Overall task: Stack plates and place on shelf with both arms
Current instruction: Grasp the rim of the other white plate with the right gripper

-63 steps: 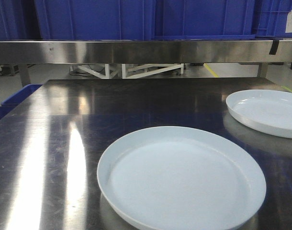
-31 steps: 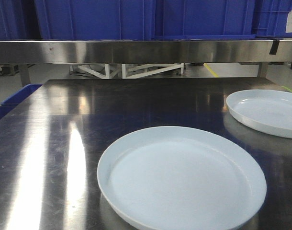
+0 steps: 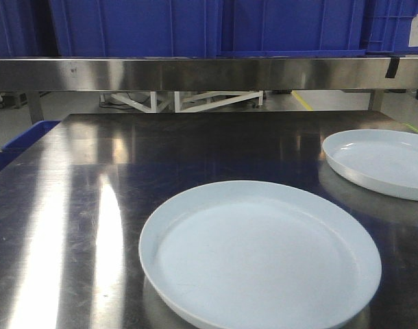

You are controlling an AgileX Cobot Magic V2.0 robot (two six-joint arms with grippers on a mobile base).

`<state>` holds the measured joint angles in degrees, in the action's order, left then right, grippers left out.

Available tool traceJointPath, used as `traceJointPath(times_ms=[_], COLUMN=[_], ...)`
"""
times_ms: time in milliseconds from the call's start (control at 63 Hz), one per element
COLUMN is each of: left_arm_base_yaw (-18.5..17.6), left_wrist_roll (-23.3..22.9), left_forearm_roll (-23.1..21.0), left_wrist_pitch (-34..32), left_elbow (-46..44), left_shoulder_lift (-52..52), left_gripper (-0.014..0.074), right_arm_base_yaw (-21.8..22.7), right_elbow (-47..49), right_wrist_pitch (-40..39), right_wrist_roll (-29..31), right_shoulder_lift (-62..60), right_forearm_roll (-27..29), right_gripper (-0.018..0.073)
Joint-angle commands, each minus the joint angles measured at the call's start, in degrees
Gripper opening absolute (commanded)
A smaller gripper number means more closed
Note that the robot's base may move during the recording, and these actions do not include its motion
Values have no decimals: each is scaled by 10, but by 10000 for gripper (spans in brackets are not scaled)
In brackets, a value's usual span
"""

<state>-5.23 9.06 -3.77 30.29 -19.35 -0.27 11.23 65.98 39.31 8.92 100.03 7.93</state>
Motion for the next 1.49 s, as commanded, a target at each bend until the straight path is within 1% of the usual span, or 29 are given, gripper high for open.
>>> traceJointPath(times_ms=[0,206,302,429,508,524,619,715,842,921,1032,1207,1477], left_arm_base_yaw=[0,0,0,0,0,0,0,0,0,0,0,0,0], left_wrist_roll=[-6,-6,-6,-6,-6,-6,-6,-6,-6,-6,-6,-6,-6], left_forearm_roll=[-5,-5,-5,-5,-5,-5,-5,-5,-5,-5,-5,-5,-4], left_wrist_pitch=[-49,-49,-49,-49,-49,-49,-49,-49,-49,-49,-49,-49,-49], left_elbow=[-14,-14,-14,-14,-14,-14,-14,-14,-14,-14,-14,-14,-14], left_shoulder_lift=[13,13,13,13,13,13,13,13,13,13,13,13,13], left_gripper=[89,89,89,88,89,88,88,88,88,88,88,88,88], right_arm_base_yaw=[1,-5,-22,-75,-120,-137,-195,-239,-290,-312,-328,-330,-330], right_elbow=[14,19,25,42,49,49,49,46,25,3,-30,-59,-59], right_wrist_pitch=[-1,9,23,66,98,108,140,172,171,153,131,82,67], right_wrist_roll=[8,8,8,8,8,8,8,8,8,8,8,8,8], right_shoulder_lift=[-43,-122,-164,-222,-251,-257,-272,-270,-258,-245,-223,-188,-148], right_forearm_roll=[-16,-3,-3,-2,2,5,25,52,84,86,89,93,93], right_gripper=[58,58,58,58,58,58,58,58,58,58,58,58,59])
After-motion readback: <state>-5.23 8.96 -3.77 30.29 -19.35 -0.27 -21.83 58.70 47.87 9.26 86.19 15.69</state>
